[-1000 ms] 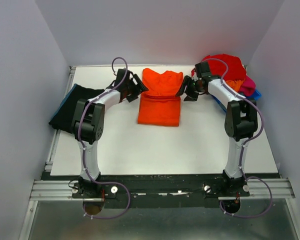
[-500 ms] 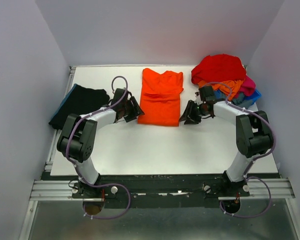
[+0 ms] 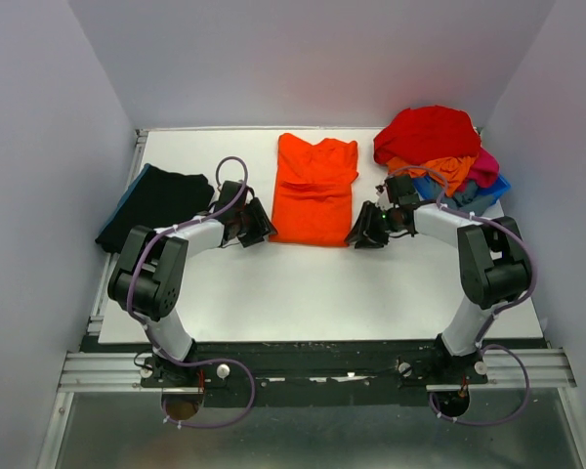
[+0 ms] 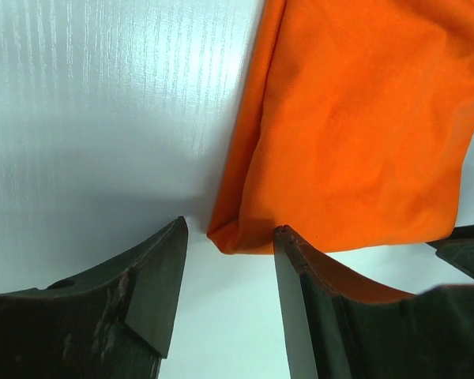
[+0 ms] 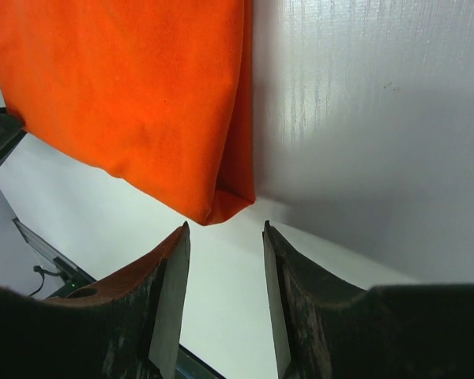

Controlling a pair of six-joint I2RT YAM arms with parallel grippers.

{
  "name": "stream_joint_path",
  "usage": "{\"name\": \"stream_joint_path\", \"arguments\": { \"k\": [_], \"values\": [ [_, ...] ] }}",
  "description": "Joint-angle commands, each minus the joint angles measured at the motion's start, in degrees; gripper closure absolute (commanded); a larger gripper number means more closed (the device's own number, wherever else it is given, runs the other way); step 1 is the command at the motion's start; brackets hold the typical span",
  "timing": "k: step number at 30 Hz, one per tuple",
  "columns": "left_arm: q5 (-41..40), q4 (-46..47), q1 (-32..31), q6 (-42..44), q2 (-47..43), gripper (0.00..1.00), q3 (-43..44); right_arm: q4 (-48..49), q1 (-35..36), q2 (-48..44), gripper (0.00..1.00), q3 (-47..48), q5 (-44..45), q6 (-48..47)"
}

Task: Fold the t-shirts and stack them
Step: Fold the folded rectangular tshirt in 1/3 of the way, then grab one side of the 2/3 rectangular tshirt with both arms

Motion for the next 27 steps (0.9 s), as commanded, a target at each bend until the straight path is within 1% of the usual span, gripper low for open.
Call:
{"name": "stream_joint_path", "arguments": {
  "k": [1,6,9,12,17,18,20,21,22,24,27],
  "values": [
    [0.4,-0.6,0.1,0.9,-1.6,0.38,-0.7,1.0,0.3,1.4,0.5,1.8,-0.6,-0.1],
    [0.4,-1.4,0.1,1.0,-1.8,0.38,-1.1,0.3,0.5,4.6,0.52,3.0,-0.7,0.1],
    [0.5,-1.5,0.1,1.1,-1.5,0.4,-1.1,-2.1,1.6,5.6,0.59,4.0,1.0,-0.6],
    [0.5,-1.5,0.1,1.1,-1.3,0.42,-1.2,-2.3,1.8,5.7,0.62,3.1,2.1,-0.5],
    [0.5,-1.0,0.1,1.1,-0.9,0.42,-1.5,-2.2,2.3,7.0,0.75,2.9,3.1,0.0],
    [0.6,-0.9,0.1,1.1,-0.9,0.42,-1.7,-2.2,2.3,7.1,0.76,3.0,3.7,0.1],
    [0.7,-0.8,0.1,1.0,-0.9,0.42,-2.0,-2.2,2.4,7.0,0.84,2.9,4.4,0.2],
    [0.7,-0.8,0.1,1.0,-0.8,0.42,-2.0,-2.1,2.4,6.8,0.91,3.0,4.8,0.3],
    [0.7,-0.7,0.1,1.0,-0.9,0.42,-2.2,-2.1,2.4,6.7,0.96,2.9,5.0,0.2],
    [0.6,-0.7,0.1,1.2,-0.7,0.43,-2.1,-2.0,2.5,6.4,0.99,3.2,4.6,-0.1],
    [0.3,-1.1,0.1,1.7,0.4,0.43,-1.3,-2.1,2.5,5.8,0.99,3.4,4.5,-0.4]
  ]
}}
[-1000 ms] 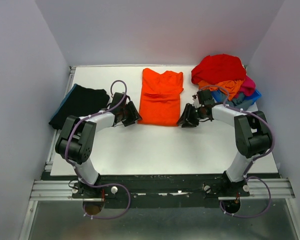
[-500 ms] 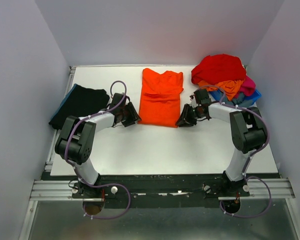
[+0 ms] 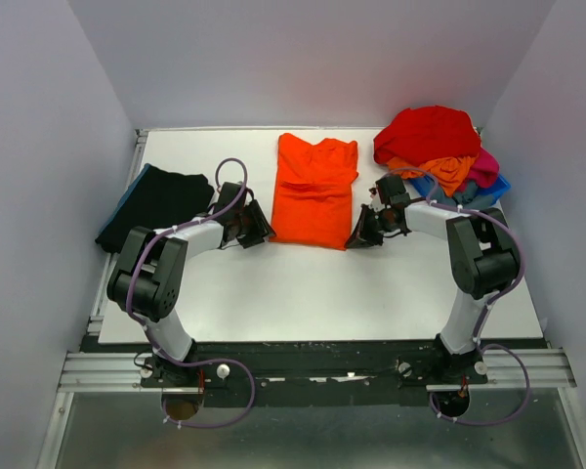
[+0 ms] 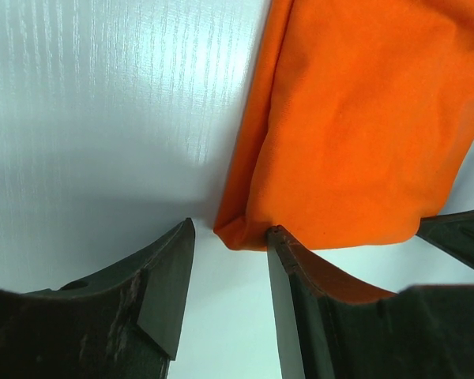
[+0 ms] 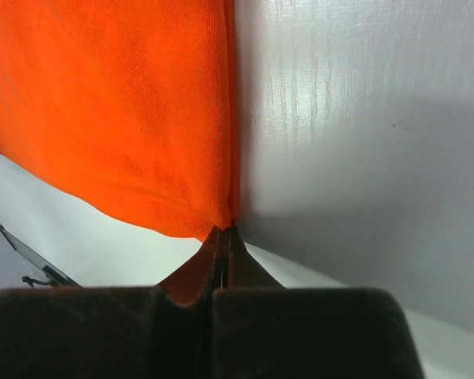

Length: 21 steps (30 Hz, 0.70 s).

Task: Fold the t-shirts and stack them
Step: Grab one side of the 2/3 rectangular tshirt with both arms

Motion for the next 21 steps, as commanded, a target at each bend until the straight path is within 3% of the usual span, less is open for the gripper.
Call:
{"name": "stream_joint_path", "arguments": {
  "k": [1,13,19,21],
  "values": [
    [0.2,-1.1,0.1,1.5,1.1,0.44,-0.2,-1.8,0.4,0.6,0.99,0.6,2.5,-0.9],
    [2.2,1.4,-0.1,-0.1,5.9,0.64,0.7,-1.9,0.4,-1.0,0.99,0.8,1.4,-0.8],
    [1.9,4.8,-0.4,-1.0,5.2,0.98,-1.5,-2.3,0.3,-2.6,0.99,0.7,1.2,-1.3],
    [1.1,4.7,-0.4,-1.0,3.4,1.0,-1.8,-2.8,0.4,-3.5,0.99,0.6,1.0,-1.7]
  ]
}}
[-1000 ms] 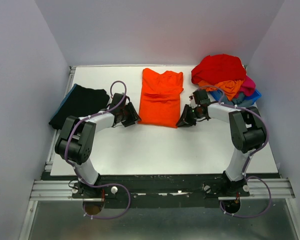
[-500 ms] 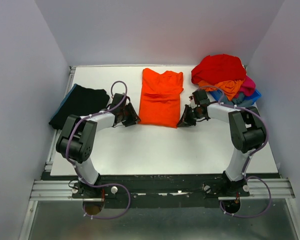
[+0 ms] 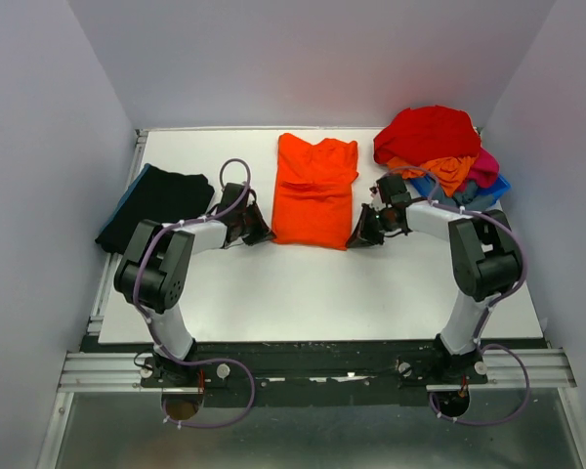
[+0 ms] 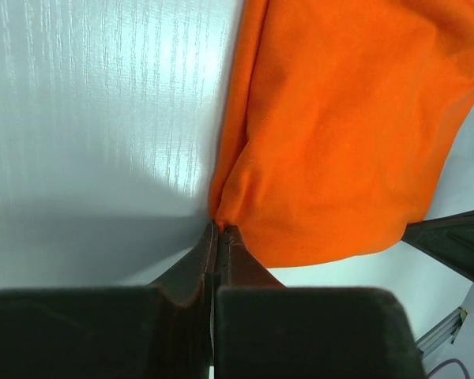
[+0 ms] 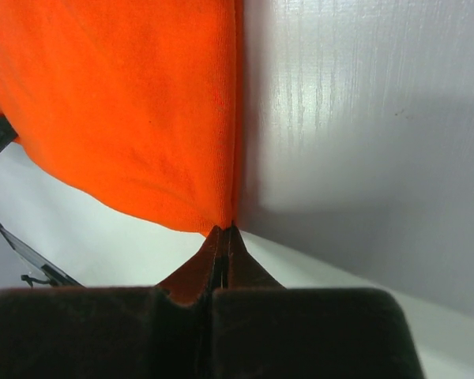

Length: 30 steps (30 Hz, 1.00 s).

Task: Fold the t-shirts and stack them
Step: Grab one side of the 2/3 rectangular tshirt with both arms

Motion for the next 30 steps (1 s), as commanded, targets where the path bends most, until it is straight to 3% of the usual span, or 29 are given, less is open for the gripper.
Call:
{"name": "stream_joint_path", "arguments": {
  "k": [1,10,16,21,26,30],
  "values": [
    [-2.1,-0.3,-0.3,0.8,-2.0,1.0,-2.8,-2.6,0.3,-3.3,0.99,0.6,0.8,-1.7],
    [-6.2,-9.2,-6.0,3.4,-17.9,1.0,-9.1,-5.5,0.7,-16.6,0.99,-8.5,-1.0,-4.6],
    [-10.4,-18.1,-12.8,-0.2,-34.4,1.0,-15.3,-10.6,1.8,-31.4,0.99,-17.2,-1.0,-4.7],
    [-11.0,-25.4,-16.3,-3.8,-46.7,1.0,-15.9,-17.8,1.7,-41.6,0.99,-17.6,0.0,-4.9],
    [-12.0,-28.1,-16.5,-3.9,-48.1,1.0,-12.0,-20.1,1.7,-43.2,0.99,-13.0,3.9,-5.2],
    [-14.1,-24.9,-15.4,-2.5,-44.0,1.0,-7.6,-20.2,1.5,-36.1,0.99,-5.2,6.9,-6.1]
  ]
}}
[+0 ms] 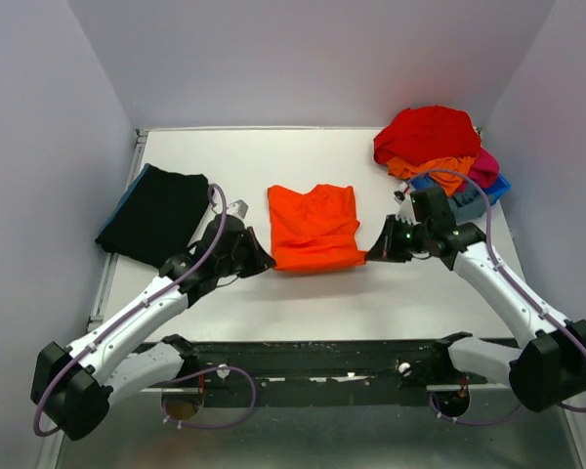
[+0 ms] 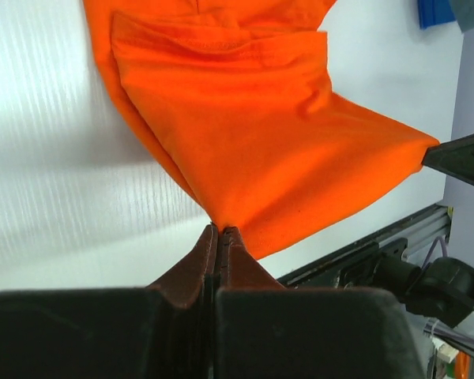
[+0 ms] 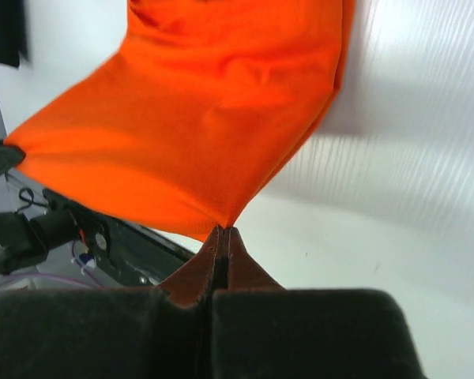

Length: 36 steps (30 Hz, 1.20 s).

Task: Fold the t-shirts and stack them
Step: Grab one side of the 2/3 rectangular tshirt with both arms, then fold the long partially folded tshirt into a neat square

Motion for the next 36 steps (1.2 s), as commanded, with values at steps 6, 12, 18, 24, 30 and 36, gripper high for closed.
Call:
{"name": "stream_joint_path", "arguments": {
  "k": [6,12,18,24,30,36],
  "values": [
    [-5.3,8.2,9.1,2.4,13.5,1.0,11.0,-2.0,-2.2,20.8,0.99,22.6,6.8,-2.9],
    [-5.1,14.9,15.3,2.3,28.3,1.0,17.6,-3.4,-4.0,37.1,0.99,38.1,5.2,-2.9],
    [-2.1,16.9,16.7,2.4,42.8,1.0,28.6,-5.2,-5.9,49.7,0.99,51.2,4.5,-2.6],
    [-1.5,15.4,17.7,3.6,53.8,1.0,40.8,-5.6,-7.5,58.7,0.99,60.0,3.2,-1.7],
    [-1.9,13.6,18.7,3.9,59.8,1.0,47.2,-6.3,-8.2,67.8,0.99,68.4,1.0,-1.7],
    [2.3,13.0,19.2,4.8,64.2,0.35,49.6,-4.2,-8.7,66.7,0.36,65.7,2.7,-0.8]
  ]
}}
